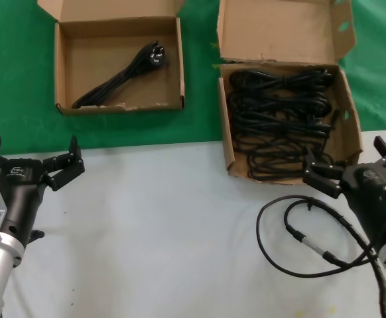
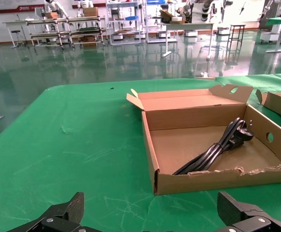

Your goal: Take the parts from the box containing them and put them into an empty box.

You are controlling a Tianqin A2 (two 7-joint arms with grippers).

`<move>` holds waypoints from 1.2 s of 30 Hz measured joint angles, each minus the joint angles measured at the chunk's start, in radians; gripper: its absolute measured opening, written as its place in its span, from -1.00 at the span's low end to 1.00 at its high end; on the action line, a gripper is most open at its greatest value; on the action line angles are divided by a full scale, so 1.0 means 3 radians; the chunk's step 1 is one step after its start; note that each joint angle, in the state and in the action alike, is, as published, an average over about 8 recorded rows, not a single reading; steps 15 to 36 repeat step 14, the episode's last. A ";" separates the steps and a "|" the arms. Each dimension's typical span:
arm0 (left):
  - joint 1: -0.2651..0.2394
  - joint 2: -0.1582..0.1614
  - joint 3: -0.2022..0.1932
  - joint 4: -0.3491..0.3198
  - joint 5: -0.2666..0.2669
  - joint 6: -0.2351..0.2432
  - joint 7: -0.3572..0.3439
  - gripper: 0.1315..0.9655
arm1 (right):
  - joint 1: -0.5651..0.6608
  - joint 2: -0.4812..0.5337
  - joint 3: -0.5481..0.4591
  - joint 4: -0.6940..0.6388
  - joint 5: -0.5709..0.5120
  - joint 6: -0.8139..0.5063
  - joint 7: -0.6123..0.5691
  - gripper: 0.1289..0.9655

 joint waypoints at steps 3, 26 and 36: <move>0.0000 0.0000 0.0000 0.0000 0.0000 0.0000 0.0000 1.00 | 0.0000 0.0000 0.0000 0.0000 0.0000 0.0000 0.0000 1.00; 0.0000 0.0000 0.0000 0.0000 0.0000 0.0000 0.0000 1.00 | 0.0000 0.0000 0.0000 0.0000 0.0000 0.0000 0.0000 1.00; 0.0000 0.0000 0.0000 0.0000 0.0000 0.0000 0.0000 1.00 | 0.0000 0.0000 0.0000 0.0000 0.0000 0.0000 0.0000 1.00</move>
